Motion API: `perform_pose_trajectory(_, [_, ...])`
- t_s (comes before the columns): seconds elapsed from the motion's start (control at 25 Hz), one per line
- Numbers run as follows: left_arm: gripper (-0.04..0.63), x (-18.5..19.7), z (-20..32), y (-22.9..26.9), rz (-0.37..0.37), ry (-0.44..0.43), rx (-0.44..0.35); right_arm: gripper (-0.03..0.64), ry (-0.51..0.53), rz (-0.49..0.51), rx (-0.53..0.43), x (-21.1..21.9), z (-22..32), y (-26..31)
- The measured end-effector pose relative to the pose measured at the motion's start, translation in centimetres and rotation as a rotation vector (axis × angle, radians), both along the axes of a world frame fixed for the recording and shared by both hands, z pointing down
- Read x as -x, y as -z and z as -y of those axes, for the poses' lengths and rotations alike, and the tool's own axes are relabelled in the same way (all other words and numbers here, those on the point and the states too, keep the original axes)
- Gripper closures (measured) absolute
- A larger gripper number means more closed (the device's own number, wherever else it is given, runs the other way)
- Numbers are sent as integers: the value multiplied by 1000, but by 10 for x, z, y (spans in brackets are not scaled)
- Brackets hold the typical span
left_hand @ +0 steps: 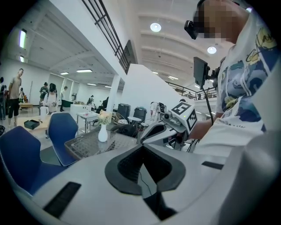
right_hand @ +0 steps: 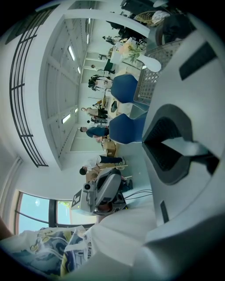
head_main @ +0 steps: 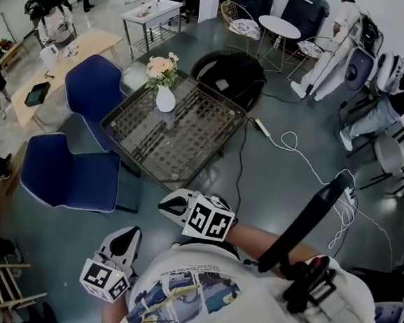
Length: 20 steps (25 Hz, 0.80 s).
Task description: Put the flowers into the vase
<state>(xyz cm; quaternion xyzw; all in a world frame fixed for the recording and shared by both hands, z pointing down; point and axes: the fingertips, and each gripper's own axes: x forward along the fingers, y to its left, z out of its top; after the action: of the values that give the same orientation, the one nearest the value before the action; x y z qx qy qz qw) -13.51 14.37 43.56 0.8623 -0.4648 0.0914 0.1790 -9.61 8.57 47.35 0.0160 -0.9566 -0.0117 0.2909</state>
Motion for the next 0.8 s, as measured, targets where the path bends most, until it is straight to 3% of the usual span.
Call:
perform_pose_trajectory(0.24, [586,9,-6,-6,-5,49,13,606,36,7,-6,7,-8,2])
perform_pose_trajectory(0.8, [586,9,-11,-3,-3,34,10,606,57,1,-22,11,-15,6])
